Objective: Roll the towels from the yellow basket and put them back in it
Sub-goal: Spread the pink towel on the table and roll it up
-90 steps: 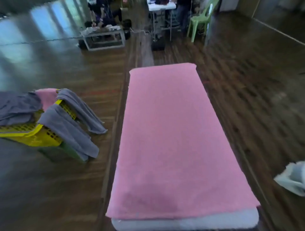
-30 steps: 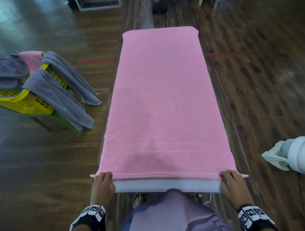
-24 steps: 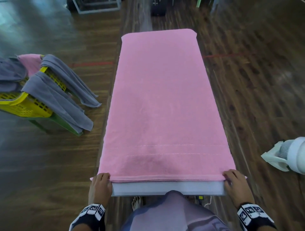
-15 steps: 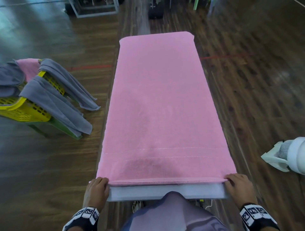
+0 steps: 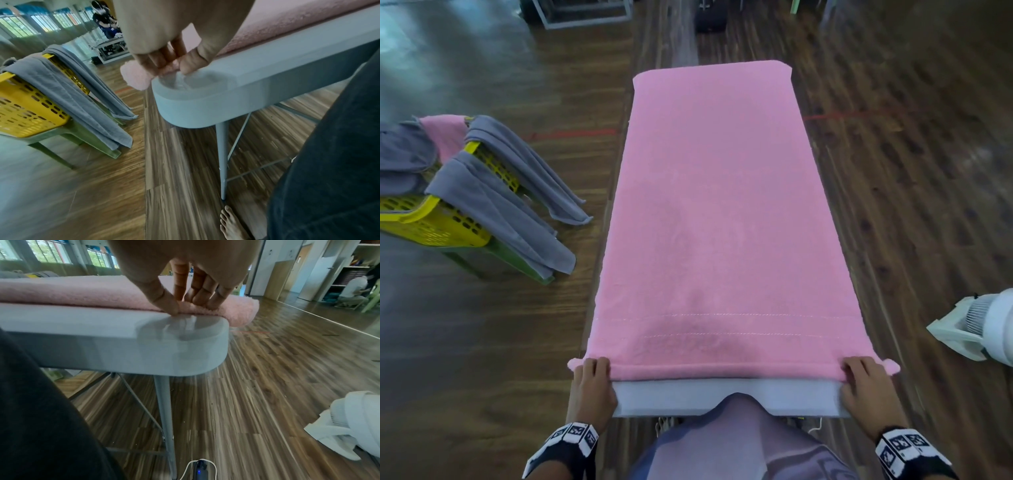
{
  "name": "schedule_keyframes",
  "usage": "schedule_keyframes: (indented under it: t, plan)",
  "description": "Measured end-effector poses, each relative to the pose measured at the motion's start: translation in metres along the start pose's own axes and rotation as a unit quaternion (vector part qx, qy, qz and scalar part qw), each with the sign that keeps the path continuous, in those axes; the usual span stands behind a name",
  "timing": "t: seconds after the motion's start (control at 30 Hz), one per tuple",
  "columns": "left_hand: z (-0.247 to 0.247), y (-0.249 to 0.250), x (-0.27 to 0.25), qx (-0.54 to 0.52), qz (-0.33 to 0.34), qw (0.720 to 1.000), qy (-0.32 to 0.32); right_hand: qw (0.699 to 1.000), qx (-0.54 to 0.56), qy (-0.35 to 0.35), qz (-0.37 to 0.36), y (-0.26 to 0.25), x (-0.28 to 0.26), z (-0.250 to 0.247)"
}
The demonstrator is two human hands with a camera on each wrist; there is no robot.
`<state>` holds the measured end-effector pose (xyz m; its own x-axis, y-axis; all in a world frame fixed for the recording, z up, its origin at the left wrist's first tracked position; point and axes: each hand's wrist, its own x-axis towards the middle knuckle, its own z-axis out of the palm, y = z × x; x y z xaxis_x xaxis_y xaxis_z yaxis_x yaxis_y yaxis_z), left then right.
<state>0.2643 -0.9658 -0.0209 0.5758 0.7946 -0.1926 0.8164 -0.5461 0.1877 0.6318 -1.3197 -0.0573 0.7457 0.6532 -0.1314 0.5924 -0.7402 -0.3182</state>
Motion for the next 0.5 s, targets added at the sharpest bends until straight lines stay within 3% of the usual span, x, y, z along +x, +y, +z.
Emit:
schedule_keyframes:
  t: [0.17, 0.3, 0.4, 0.5]
  plan:
    - [0.005, -0.008, 0.004, -0.047, -0.013, 0.998, 0.044, 0.999, 0.027, 0.008, 0.028, 0.000, 0.006, -0.007]
    - [0.005, -0.015, 0.014, -0.070, 0.005, 0.997, 0.041, 0.997, 0.053, 0.004, 0.049, 0.005, 0.013, -0.009]
    - [0.000, -0.014, 0.017, -0.035, 0.024, 0.998, 0.053, 0.998, 0.028, 0.008, 0.057, 0.002, 0.011, -0.015]
    - [-0.010, -0.011, 0.012, 0.033, 0.035, 0.999, 0.023, 0.996, -0.053, 0.006, 0.078, -0.002, 0.007, -0.018]
